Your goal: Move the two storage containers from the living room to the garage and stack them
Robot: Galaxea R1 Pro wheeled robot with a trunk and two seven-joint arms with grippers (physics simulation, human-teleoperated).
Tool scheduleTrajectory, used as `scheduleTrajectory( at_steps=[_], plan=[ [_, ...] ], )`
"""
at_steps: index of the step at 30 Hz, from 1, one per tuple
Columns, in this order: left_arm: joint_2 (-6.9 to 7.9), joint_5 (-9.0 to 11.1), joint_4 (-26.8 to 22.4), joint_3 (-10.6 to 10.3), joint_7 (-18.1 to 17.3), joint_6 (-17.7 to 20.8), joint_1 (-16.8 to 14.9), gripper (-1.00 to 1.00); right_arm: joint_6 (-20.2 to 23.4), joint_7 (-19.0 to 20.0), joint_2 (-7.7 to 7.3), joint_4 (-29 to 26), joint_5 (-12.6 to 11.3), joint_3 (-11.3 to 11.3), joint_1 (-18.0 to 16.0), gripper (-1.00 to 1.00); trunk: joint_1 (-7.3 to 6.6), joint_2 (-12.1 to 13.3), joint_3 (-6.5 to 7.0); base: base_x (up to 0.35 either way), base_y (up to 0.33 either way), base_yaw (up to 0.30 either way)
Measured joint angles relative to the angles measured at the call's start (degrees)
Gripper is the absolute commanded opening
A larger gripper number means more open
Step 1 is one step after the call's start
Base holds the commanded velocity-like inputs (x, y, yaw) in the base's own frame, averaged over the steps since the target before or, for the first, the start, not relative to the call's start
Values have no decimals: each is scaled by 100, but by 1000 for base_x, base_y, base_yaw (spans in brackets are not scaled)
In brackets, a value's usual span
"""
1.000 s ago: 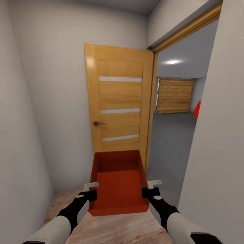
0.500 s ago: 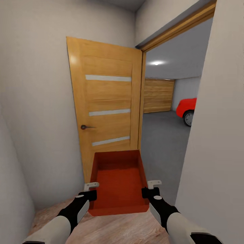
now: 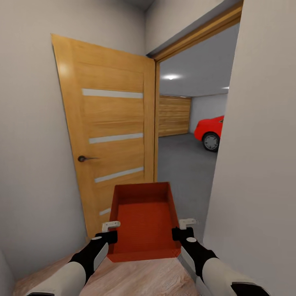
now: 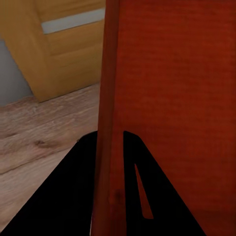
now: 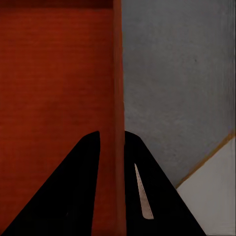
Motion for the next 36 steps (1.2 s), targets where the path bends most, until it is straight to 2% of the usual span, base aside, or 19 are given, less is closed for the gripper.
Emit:
scheduleTrajectory(
  at_steps=[30, 36],
  plan=[
    [0, 0, -6, -2, 4, 9, 0, -100, 1, 2, 0, 0, -1, -2, 0, -100, -2, -1, 0, 192, 183, -287],
    [3, -1, -8, 1, -2, 7, 1, -100, 0, 5, 1, 2, 0, -2, -2, -100, -2, -1, 0, 244, 205, -69]
  ],
)
